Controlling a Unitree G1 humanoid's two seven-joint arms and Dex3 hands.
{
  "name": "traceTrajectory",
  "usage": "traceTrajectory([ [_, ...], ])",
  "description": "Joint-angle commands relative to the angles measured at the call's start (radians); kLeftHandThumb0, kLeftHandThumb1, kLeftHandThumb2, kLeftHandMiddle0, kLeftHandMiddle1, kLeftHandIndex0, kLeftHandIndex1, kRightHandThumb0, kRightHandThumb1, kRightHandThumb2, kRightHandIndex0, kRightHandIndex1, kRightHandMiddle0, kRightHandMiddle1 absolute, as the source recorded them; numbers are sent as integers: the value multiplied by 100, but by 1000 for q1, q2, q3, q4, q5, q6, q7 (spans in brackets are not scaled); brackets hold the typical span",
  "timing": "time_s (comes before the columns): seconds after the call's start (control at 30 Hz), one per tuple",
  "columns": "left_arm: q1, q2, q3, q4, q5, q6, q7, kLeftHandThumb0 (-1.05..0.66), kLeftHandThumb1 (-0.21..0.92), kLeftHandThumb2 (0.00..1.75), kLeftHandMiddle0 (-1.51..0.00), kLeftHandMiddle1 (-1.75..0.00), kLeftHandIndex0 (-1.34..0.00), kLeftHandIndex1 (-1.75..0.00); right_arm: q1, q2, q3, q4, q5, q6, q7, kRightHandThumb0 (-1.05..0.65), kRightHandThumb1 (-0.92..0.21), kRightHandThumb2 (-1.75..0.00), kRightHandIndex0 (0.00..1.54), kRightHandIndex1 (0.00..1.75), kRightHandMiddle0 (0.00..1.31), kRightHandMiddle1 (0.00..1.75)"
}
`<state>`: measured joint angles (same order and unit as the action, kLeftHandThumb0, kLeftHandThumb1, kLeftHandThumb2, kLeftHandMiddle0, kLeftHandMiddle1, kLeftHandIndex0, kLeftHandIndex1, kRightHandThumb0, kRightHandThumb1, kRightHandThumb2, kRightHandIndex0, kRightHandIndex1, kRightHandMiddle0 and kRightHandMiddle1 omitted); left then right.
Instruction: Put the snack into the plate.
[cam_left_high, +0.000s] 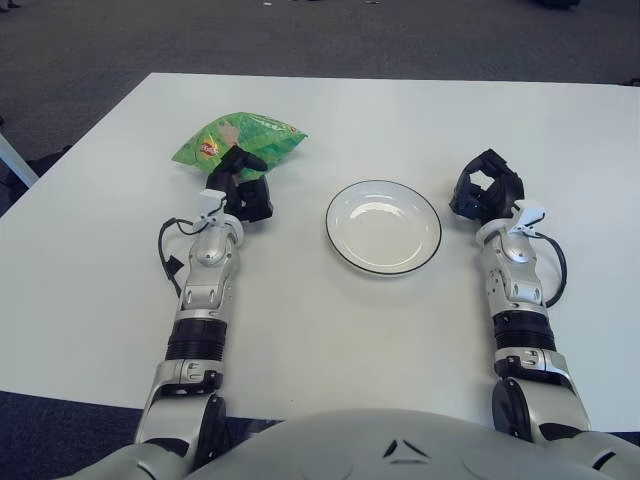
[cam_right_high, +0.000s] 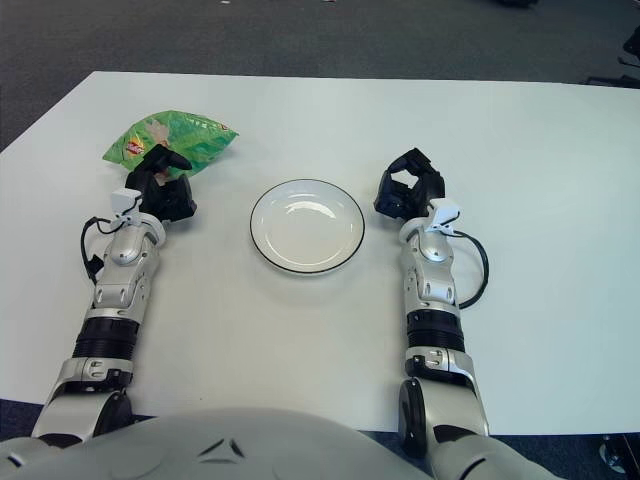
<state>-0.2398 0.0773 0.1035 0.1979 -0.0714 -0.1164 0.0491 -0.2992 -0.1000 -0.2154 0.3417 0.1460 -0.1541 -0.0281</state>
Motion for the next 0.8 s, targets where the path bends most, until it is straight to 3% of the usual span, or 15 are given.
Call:
traceTrajectory([
  [0.0, 17, -29, -1, 24, -1, 9, 10, -47, 34, 129, -131, -175, -60, -175, 85, 37, 0, 46, 11, 10, 4, -49, -30, -133, 132, 175, 63, 175],
  [0.57, 46, -37, -5, -29, 7, 10, 26, -48, 32, 131, -132, -175, -61, -175, 87, 33, -5, 43, 11, 20, 9, -49, -30, -134, 131, 175, 63, 175],
  [0.77, 83, -18, -11, -259, 12, 133, 35, -48, 31, 132, -133, -175, -62, -175, 87, 32, -6, 41, 8, 28, 3, -49, -29, -135, 132, 175, 63, 175],
])
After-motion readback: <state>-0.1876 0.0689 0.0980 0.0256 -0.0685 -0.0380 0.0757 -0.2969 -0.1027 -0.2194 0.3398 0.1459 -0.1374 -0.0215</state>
